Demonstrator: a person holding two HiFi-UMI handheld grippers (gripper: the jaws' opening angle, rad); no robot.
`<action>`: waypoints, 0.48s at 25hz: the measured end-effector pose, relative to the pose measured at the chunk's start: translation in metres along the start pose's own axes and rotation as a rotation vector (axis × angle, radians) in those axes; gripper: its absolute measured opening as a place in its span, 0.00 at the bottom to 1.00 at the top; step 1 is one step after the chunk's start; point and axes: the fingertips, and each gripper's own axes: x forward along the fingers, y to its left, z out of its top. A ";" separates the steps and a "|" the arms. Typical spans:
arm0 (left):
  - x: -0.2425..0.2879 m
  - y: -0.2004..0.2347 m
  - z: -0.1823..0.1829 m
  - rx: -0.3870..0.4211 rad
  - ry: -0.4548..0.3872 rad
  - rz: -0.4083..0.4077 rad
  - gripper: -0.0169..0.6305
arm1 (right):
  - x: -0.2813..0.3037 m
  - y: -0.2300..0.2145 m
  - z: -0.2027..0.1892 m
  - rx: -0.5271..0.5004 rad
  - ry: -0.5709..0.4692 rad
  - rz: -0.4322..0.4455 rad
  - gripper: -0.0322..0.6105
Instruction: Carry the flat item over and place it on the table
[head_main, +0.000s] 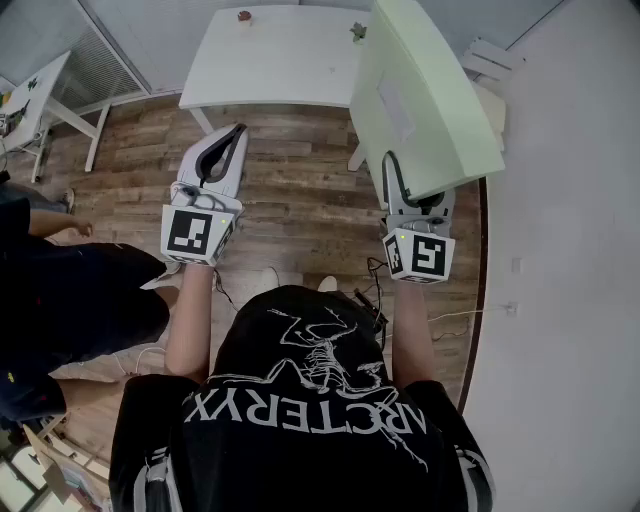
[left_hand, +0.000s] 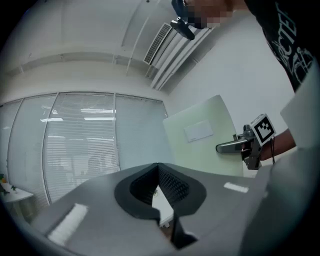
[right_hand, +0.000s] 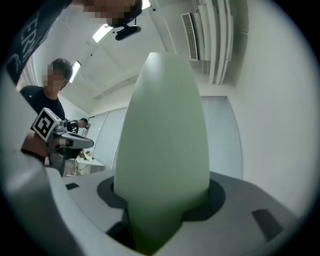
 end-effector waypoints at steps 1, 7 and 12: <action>0.000 0.000 0.000 0.000 0.001 0.000 0.04 | 0.000 0.000 0.000 0.001 0.001 0.001 0.46; 0.002 0.002 -0.001 0.000 0.006 -0.001 0.04 | 0.001 0.000 -0.001 0.016 -0.008 0.011 0.46; 0.003 0.000 -0.004 -0.003 0.012 0.002 0.04 | 0.001 -0.004 -0.004 0.013 0.001 0.006 0.46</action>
